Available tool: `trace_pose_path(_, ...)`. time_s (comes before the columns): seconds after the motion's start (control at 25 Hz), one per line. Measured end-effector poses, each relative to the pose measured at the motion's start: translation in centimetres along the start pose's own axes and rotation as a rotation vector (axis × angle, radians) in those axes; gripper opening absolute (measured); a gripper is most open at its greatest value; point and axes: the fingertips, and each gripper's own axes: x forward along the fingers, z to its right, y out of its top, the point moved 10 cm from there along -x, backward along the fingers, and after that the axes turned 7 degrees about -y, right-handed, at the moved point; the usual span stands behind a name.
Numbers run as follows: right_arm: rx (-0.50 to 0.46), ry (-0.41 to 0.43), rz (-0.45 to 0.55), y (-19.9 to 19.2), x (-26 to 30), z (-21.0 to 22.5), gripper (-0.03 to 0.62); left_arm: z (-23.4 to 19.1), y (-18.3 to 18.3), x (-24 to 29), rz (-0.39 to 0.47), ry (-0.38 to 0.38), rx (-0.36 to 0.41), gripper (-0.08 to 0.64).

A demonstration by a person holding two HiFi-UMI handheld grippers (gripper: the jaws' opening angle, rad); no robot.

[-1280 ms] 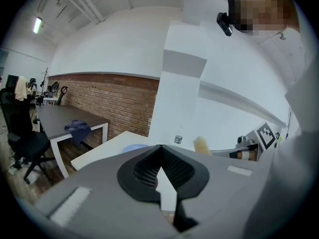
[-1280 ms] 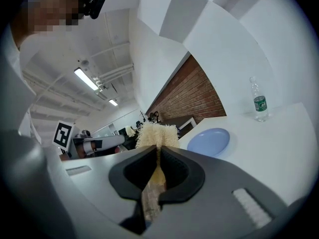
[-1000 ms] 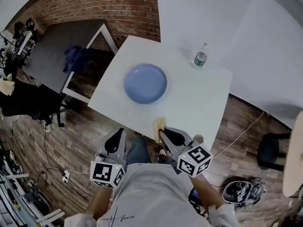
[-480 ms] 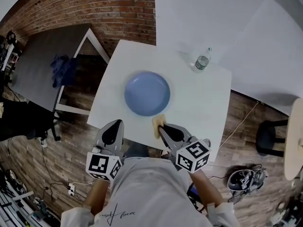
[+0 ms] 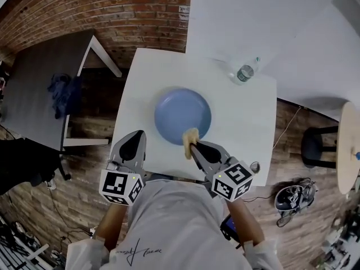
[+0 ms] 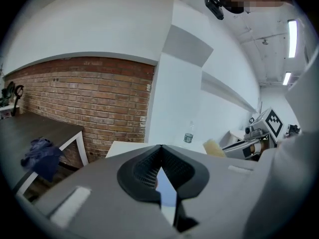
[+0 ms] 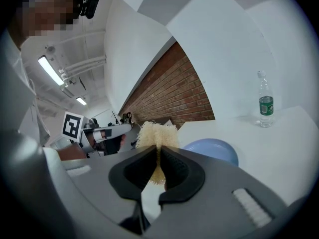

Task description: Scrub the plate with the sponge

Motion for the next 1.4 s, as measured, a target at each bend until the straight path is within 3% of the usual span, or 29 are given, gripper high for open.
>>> trace_pose_path(0.4, -0.005, -0.194, -0.054, -0.1, 2.9, 0.8, 0.031, -4.2, -1.4, 3.8, -0.095, -0.151, -0.050, 0.012)
trace_pose_path(0.72, 0.003, -0.269, -0.114, -0.7, 4.6, 3.8, 0.031, -6.1, -4.2, 7.0, -0.185, -0.102, -0.133, 0.012)
trace_pose_path(1.4, 0.032, -0.380, -0.280, -1.7, 9.3, 10.0, 0.031, -9.2, -8.0, 12.3, -0.330, -0.058, -0.166, 0.023)
